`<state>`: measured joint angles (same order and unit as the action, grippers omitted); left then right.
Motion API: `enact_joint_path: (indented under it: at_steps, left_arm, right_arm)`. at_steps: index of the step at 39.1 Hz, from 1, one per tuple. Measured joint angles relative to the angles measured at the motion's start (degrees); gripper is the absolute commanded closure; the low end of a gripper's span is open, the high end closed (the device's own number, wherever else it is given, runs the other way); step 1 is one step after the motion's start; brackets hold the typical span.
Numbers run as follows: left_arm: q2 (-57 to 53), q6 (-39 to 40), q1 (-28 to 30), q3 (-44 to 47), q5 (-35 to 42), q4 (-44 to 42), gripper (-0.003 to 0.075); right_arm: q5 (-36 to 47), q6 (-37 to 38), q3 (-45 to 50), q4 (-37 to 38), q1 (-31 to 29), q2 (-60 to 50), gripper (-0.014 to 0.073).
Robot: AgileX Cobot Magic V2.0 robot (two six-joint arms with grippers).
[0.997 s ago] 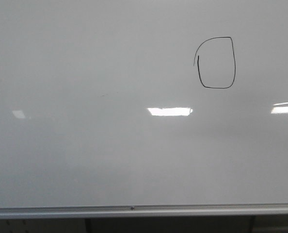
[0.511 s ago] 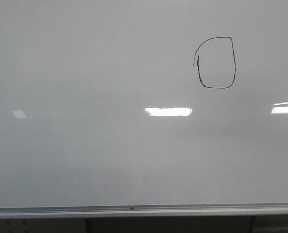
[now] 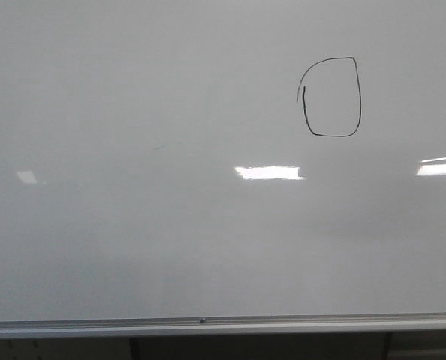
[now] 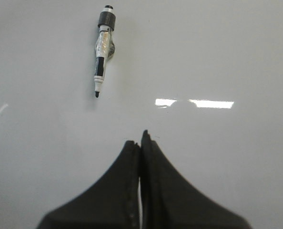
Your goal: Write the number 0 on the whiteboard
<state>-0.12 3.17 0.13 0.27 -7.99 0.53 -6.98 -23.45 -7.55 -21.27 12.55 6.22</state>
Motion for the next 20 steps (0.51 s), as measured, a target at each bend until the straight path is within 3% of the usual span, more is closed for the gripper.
enact_joint_path:
  at_steps: [8,20]
  left_arm:
    - [0.0,0.0,0.0,0.0,0.0,0.0,0.074]
    - [0.0,0.0,0.0,0.0,0.0,0.0,0.074]
  right_arm:
    - [0.86,14.18,7.69,8.49,-8.69,-5.0,0.0661]
    - [-2.97,17.24,9.13,11.14,-12.57,-6.77,0.0661]
